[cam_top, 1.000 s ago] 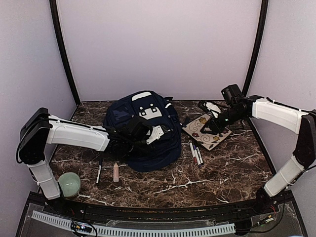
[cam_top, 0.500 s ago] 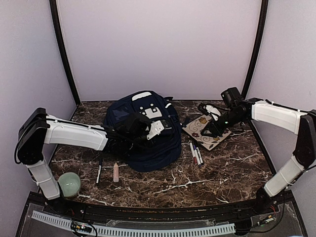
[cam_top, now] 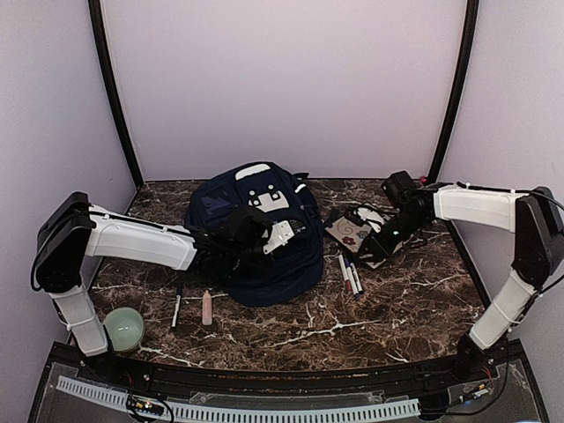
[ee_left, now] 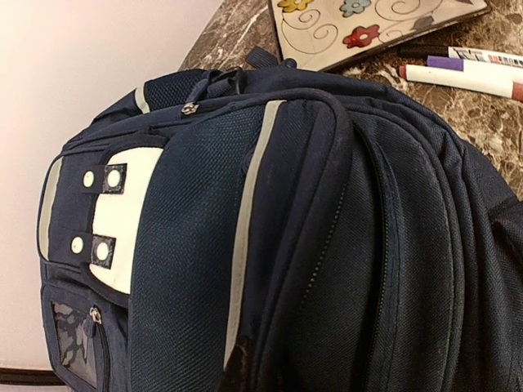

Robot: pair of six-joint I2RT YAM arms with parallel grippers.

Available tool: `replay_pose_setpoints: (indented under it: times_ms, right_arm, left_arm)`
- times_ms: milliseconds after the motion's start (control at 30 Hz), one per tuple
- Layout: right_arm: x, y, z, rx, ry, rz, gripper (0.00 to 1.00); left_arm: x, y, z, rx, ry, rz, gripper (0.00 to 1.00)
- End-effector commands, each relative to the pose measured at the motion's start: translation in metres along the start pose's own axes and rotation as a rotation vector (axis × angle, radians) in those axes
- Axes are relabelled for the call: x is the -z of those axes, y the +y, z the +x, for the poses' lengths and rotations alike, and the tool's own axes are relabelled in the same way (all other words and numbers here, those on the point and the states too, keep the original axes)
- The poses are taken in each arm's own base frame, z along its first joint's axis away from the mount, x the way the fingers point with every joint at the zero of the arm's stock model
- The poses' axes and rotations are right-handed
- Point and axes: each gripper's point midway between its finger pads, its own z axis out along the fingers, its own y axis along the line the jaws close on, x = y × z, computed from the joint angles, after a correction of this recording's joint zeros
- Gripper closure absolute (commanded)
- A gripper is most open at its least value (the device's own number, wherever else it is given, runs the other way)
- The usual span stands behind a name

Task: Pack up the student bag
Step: Pick up the upper front pocket of the student bag.

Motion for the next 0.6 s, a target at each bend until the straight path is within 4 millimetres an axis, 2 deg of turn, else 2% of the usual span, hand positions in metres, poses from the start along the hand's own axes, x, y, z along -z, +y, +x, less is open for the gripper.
replay_pose_setpoints:
  times_ms: [0, 200, 567]
  right_arm:
    - [-0.024, 0.010, 0.029, -0.015, 0.123, -0.043, 0.61]
    - [-0.041, 0.010, 0.038, -0.015, 0.188, -0.042, 0.61]
    - [-0.060, 0.006, 0.047, -0.020, 0.259, -0.022, 0.56]
  left_arm:
    - [0.032, 0.038, -0.019, 0.098, -0.080, -0.089, 0.98]
    - [0.049, 0.049, -0.023, 0.139, -0.119, -0.110, 1.00]
    - [0.061, 0.053, -0.021, 0.187, -0.139, -0.112, 1.00]
